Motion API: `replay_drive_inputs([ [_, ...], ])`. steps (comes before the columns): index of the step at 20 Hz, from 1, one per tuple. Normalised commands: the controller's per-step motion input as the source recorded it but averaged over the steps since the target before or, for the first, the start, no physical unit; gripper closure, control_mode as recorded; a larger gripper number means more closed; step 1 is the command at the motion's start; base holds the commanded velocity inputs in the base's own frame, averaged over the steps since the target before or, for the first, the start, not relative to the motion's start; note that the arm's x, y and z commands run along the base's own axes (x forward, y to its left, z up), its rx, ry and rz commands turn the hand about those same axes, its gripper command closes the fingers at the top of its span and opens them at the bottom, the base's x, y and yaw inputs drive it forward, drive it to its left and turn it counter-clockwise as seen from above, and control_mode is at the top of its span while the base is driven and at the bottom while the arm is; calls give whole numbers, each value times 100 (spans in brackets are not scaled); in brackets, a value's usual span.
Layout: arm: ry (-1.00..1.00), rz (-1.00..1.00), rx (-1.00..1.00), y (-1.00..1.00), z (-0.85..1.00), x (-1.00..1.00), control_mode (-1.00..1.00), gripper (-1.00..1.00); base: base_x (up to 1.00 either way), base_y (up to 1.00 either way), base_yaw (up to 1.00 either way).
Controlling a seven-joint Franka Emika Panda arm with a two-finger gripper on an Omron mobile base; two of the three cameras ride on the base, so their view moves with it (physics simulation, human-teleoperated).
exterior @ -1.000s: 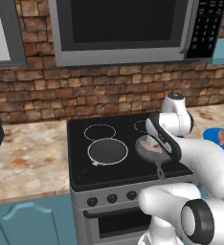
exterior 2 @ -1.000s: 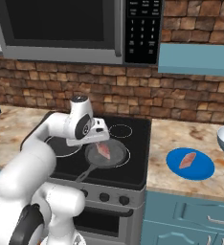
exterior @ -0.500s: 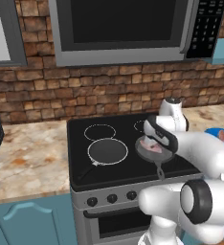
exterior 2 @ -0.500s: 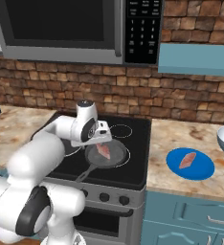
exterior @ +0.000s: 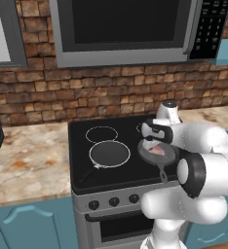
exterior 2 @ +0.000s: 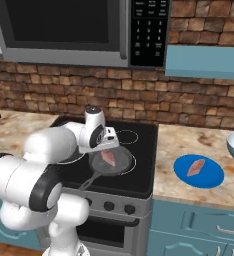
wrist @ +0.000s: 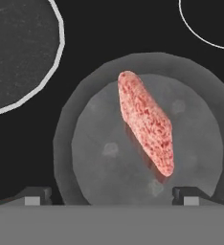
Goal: Place one of the steaks on the plate and the other in the bowl. Then place the bowl in the fridge.
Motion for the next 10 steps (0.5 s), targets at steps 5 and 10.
replay_drive_inputs([
  [5,3,7,0,-12,-23,39,-100,-100,0,0,0],
  [10,1,5,0,-3,-23,19,-100,-100,0,0,0],
])
